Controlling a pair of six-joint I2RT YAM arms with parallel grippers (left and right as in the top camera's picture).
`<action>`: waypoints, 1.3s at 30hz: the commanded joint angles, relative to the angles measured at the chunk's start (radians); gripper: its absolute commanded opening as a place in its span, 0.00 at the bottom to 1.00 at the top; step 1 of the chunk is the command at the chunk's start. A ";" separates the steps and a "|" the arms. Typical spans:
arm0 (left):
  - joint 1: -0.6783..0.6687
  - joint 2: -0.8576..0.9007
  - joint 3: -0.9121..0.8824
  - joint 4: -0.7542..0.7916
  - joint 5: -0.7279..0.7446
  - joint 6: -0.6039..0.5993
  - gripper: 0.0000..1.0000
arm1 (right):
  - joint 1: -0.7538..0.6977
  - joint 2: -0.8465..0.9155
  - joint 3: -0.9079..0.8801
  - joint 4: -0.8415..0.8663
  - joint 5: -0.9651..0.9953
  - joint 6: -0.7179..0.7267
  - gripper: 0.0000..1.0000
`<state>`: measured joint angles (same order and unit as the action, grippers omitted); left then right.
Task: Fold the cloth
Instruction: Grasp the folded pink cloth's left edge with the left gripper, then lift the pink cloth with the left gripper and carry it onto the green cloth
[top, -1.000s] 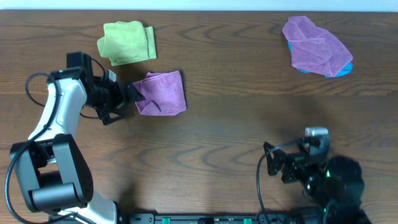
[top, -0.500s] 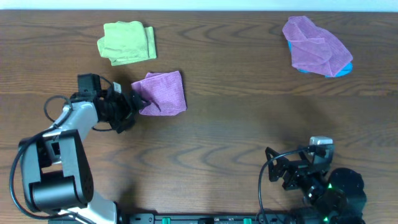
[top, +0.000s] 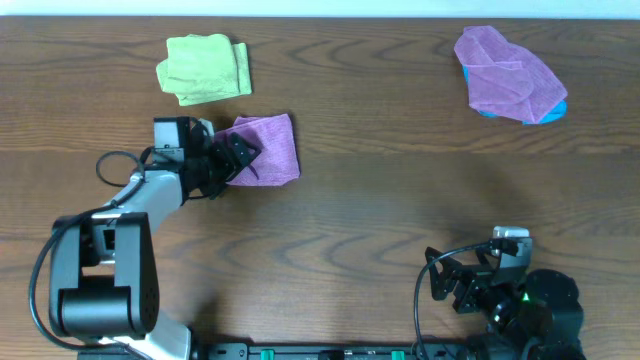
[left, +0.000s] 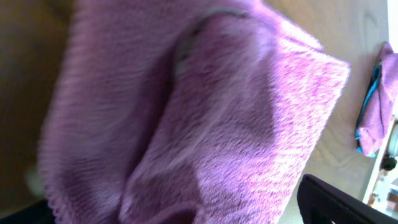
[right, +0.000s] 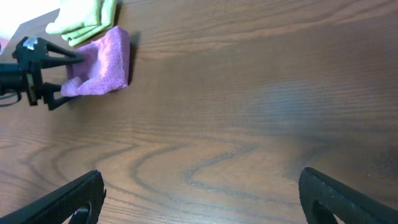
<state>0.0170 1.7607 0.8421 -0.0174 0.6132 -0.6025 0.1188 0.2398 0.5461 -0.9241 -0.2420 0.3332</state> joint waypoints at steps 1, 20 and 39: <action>-0.025 0.071 -0.013 0.041 -0.079 -0.011 1.00 | -0.005 -0.006 -0.004 -0.005 0.002 0.014 0.99; -0.052 0.294 -0.013 0.382 -0.011 0.109 0.08 | -0.005 -0.006 -0.004 -0.005 0.002 0.014 0.99; -0.052 0.269 0.636 0.078 0.113 -0.121 0.06 | -0.005 -0.006 -0.004 -0.005 0.002 0.014 0.99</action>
<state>-0.0303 2.0354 1.3666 0.1112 0.7341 -0.7143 0.1188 0.2398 0.5442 -0.9268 -0.2420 0.3332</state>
